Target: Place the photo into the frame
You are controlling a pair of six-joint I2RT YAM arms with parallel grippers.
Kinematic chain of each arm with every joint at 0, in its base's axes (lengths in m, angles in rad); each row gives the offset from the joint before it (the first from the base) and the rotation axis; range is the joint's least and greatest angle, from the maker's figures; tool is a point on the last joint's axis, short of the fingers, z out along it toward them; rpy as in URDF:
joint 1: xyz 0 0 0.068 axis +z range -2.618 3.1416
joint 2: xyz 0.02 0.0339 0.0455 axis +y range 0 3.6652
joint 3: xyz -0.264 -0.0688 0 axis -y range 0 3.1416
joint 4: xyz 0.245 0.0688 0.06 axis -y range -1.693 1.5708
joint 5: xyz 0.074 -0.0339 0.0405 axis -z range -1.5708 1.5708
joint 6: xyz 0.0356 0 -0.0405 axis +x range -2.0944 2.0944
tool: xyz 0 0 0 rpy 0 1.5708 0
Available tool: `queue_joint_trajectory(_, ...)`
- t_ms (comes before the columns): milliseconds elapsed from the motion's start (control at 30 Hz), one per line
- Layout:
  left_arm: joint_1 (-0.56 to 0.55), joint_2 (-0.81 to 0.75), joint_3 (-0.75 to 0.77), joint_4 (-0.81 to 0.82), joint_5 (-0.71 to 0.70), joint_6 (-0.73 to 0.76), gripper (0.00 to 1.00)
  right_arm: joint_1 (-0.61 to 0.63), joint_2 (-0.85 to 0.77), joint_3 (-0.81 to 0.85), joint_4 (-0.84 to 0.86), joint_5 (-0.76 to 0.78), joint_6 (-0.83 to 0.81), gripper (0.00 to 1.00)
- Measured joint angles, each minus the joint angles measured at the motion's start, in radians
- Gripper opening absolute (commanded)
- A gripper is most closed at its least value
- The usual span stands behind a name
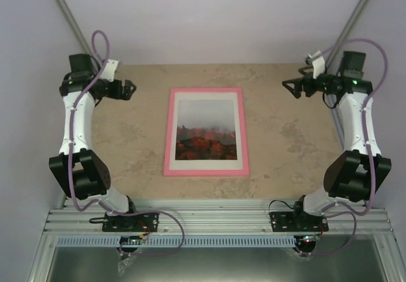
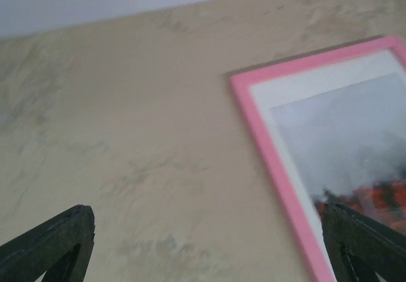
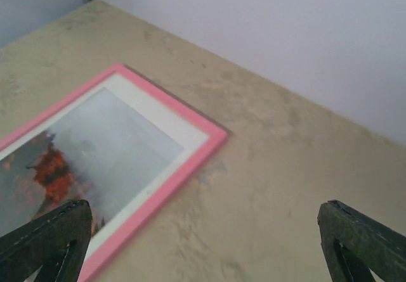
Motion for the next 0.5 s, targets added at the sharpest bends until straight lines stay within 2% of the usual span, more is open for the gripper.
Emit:
queue_joint_trajectory(200,0.108,-0.012,-0.198,0.068,-0.076,-0.059,1.0,-0.159,-0.055,-0.246,0.034,-0.027,0.02,0.98)
queue_joint_trajectory(367,0.104,-0.064,-0.389,0.127,-0.115,-0.092,0.99,-0.169,-0.08,-0.446,0.07,-0.027,0.021,0.98)
queue_joint_trajectory(500,0.104,-0.112,-0.483,0.178,-0.127,-0.125,0.99,-0.169,-0.101,-0.538,0.09,-0.027,0.027,0.98)
